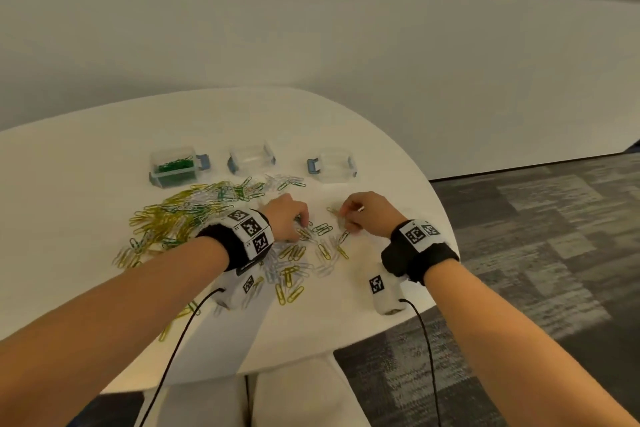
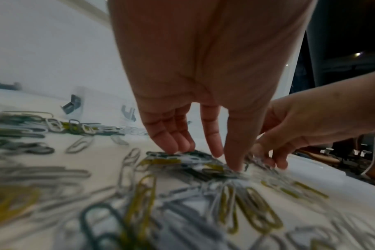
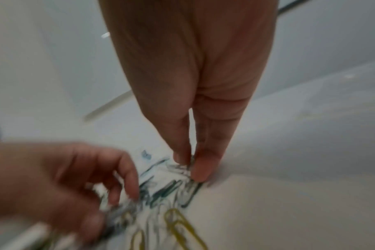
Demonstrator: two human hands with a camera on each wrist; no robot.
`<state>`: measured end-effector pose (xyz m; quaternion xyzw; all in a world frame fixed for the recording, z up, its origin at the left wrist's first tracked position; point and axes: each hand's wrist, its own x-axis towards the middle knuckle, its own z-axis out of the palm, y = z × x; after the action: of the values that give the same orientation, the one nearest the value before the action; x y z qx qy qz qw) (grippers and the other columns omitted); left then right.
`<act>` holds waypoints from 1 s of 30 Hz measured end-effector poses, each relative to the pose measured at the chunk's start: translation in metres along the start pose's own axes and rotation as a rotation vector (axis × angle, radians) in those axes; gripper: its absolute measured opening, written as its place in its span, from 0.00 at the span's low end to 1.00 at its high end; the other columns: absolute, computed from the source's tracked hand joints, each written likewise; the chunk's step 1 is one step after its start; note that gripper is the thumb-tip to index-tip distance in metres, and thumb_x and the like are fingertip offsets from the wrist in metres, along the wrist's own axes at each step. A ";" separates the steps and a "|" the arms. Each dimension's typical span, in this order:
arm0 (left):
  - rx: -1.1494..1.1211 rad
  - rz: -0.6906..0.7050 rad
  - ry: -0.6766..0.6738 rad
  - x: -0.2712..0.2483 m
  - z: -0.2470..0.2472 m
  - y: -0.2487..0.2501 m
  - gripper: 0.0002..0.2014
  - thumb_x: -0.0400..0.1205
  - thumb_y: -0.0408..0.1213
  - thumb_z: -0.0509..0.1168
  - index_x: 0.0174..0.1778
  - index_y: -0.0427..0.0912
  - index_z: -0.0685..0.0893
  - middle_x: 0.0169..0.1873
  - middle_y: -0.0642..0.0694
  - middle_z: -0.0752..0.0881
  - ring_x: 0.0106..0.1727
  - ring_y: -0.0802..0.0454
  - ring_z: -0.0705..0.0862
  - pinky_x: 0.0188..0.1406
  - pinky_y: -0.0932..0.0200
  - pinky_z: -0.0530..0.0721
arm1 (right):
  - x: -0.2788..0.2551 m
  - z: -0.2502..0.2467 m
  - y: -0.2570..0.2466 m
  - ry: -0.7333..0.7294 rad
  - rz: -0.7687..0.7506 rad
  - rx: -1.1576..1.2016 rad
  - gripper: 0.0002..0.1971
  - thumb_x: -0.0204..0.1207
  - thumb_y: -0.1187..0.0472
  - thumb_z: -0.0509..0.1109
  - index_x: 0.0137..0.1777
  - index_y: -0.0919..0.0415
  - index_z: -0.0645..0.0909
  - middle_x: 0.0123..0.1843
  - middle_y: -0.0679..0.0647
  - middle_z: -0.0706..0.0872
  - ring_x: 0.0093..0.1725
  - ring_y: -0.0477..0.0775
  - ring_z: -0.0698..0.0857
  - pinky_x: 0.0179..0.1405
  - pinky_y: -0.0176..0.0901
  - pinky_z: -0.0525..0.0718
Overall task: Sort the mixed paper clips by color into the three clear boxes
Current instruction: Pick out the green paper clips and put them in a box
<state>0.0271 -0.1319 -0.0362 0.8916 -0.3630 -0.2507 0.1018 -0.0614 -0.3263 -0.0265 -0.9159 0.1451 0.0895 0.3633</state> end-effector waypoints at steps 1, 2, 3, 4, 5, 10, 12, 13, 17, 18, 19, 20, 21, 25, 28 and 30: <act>0.003 -0.006 0.027 -0.001 0.001 -0.003 0.13 0.76 0.34 0.70 0.55 0.46 0.81 0.58 0.42 0.72 0.56 0.43 0.78 0.57 0.53 0.78 | -0.001 -0.004 0.005 0.029 0.027 0.077 0.12 0.77 0.75 0.60 0.44 0.61 0.83 0.44 0.59 0.87 0.36 0.52 0.86 0.48 0.43 0.88; 0.013 -0.015 0.051 -0.002 0.001 -0.005 0.11 0.76 0.33 0.68 0.54 0.45 0.81 0.58 0.42 0.72 0.55 0.43 0.78 0.56 0.53 0.79 | -0.001 -0.007 0.008 0.051 0.047 0.127 0.13 0.76 0.76 0.59 0.42 0.61 0.83 0.44 0.60 0.87 0.35 0.51 0.86 0.48 0.43 0.89; 0.030 -0.022 0.072 -0.002 0.001 -0.006 0.11 0.76 0.32 0.68 0.53 0.44 0.81 0.58 0.42 0.72 0.55 0.44 0.78 0.56 0.53 0.79 | -0.002 -0.009 0.010 0.074 0.053 0.121 0.13 0.76 0.76 0.59 0.42 0.62 0.83 0.43 0.59 0.87 0.35 0.51 0.86 0.48 0.43 0.88; 0.047 -0.019 0.091 -0.003 0.000 -0.006 0.10 0.76 0.33 0.68 0.53 0.44 0.81 0.58 0.42 0.72 0.55 0.44 0.77 0.56 0.53 0.79 | -0.003 -0.009 0.010 0.100 0.042 0.059 0.12 0.76 0.75 0.61 0.43 0.62 0.84 0.44 0.56 0.86 0.37 0.51 0.85 0.49 0.43 0.87; 0.050 -0.008 0.104 -0.002 0.000 -0.004 0.10 0.76 0.35 0.69 0.53 0.44 0.81 0.57 0.43 0.72 0.56 0.44 0.76 0.56 0.53 0.78 | -0.004 -0.008 0.010 0.118 0.016 -0.033 0.11 0.75 0.74 0.63 0.46 0.62 0.85 0.46 0.54 0.85 0.41 0.51 0.83 0.50 0.42 0.84; 0.009 0.050 0.118 0.008 0.003 0.028 0.17 0.78 0.49 0.69 0.58 0.43 0.82 0.58 0.42 0.74 0.60 0.44 0.75 0.61 0.53 0.75 | -0.012 0.003 0.002 -0.013 -0.191 -0.371 0.09 0.73 0.65 0.71 0.53 0.57 0.85 0.50 0.52 0.76 0.47 0.50 0.74 0.49 0.37 0.71; 0.049 0.025 0.123 0.014 0.005 0.039 0.19 0.78 0.50 0.68 0.60 0.42 0.81 0.60 0.41 0.75 0.62 0.43 0.75 0.62 0.52 0.75 | -0.013 0.011 0.002 -0.061 -0.196 -0.465 0.08 0.74 0.62 0.72 0.52 0.58 0.84 0.48 0.52 0.77 0.47 0.50 0.75 0.48 0.39 0.73; 0.081 0.007 0.118 0.017 0.006 0.044 0.20 0.78 0.49 0.68 0.60 0.41 0.81 0.60 0.40 0.75 0.62 0.42 0.75 0.62 0.52 0.76 | -0.013 0.013 0.002 -0.066 -0.183 -0.490 0.07 0.75 0.62 0.71 0.51 0.59 0.84 0.48 0.52 0.78 0.47 0.51 0.76 0.48 0.40 0.74; 0.138 -0.049 0.063 0.024 0.009 0.052 0.17 0.76 0.46 0.72 0.54 0.37 0.86 0.56 0.40 0.84 0.56 0.43 0.82 0.57 0.52 0.82 | -0.010 0.015 0.002 -0.102 -0.153 -0.551 0.07 0.77 0.61 0.67 0.50 0.63 0.82 0.46 0.54 0.77 0.46 0.54 0.77 0.48 0.43 0.76; 0.122 -0.061 0.055 0.025 0.009 0.052 0.16 0.76 0.45 0.72 0.52 0.36 0.87 0.54 0.41 0.86 0.54 0.43 0.84 0.56 0.52 0.83 | -0.009 0.015 0.002 -0.112 -0.154 -0.560 0.07 0.76 0.60 0.67 0.49 0.63 0.81 0.46 0.55 0.77 0.46 0.55 0.78 0.47 0.44 0.77; 0.118 -0.065 0.049 0.025 0.009 0.053 0.16 0.76 0.44 0.72 0.52 0.36 0.87 0.53 0.41 0.87 0.53 0.43 0.85 0.55 0.52 0.84 | -0.009 0.015 0.002 -0.114 -0.155 -0.561 0.06 0.76 0.60 0.68 0.47 0.62 0.80 0.45 0.54 0.77 0.45 0.55 0.78 0.46 0.44 0.77; 0.122 -0.054 0.054 0.025 0.009 0.053 0.15 0.76 0.43 0.72 0.52 0.36 0.87 0.52 0.41 0.87 0.53 0.43 0.85 0.54 0.53 0.84 | -0.009 0.015 0.002 -0.108 -0.166 -0.560 0.04 0.75 0.60 0.68 0.45 0.60 0.79 0.44 0.54 0.78 0.43 0.55 0.77 0.43 0.43 0.76; 0.134 -0.034 0.063 0.023 0.008 0.052 0.14 0.77 0.42 0.71 0.52 0.36 0.87 0.52 0.40 0.87 0.53 0.43 0.85 0.52 0.54 0.83 | -0.009 0.016 0.002 -0.104 -0.181 -0.563 0.03 0.74 0.61 0.68 0.42 0.59 0.77 0.43 0.54 0.78 0.42 0.55 0.77 0.42 0.42 0.74; 0.060 0.050 0.127 0.014 0.003 0.045 0.06 0.77 0.36 0.70 0.46 0.38 0.84 0.47 0.44 0.86 0.51 0.44 0.84 0.45 0.58 0.79 | -0.009 -0.002 0.011 -0.044 -0.187 -0.372 0.04 0.75 0.64 0.68 0.49 0.57 0.79 0.42 0.51 0.81 0.41 0.51 0.78 0.42 0.39 0.75; -0.286 0.021 0.211 0.005 -0.006 0.029 0.06 0.76 0.37 0.72 0.40 0.45 0.81 0.40 0.52 0.83 0.46 0.51 0.83 0.42 0.62 0.76 | -0.017 -0.039 0.029 0.195 -0.016 0.133 0.08 0.80 0.65 0.64 0.55 0.55 0.80 0.39 0.51 0.81 0.36 0.49 0.78 0.37 0.38 0.80; -0.717 -0.027 0.218 -0.001 -0.010 0.022 0.04 0.79 0.34 0.69 0.46 0.43 0.81 0.42 0.47 0.84 0.42 0.53 0.83 0.37 0.63 0.79 | -0.027 -0.056 0.039 0.227 0.103 0.409 0.10 0.82 0.67 0.61 0.51 0.61 0.84 0.36 0.54 0.80 0.35 0.50 0.78 0.36 0.39 0.82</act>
<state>0.0185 -0.1474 -0.0191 0.8255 -0.2275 -0.2668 0.4423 -0.0962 -0.3871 -0.0042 -0.8188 0.2464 -0.0267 0.5178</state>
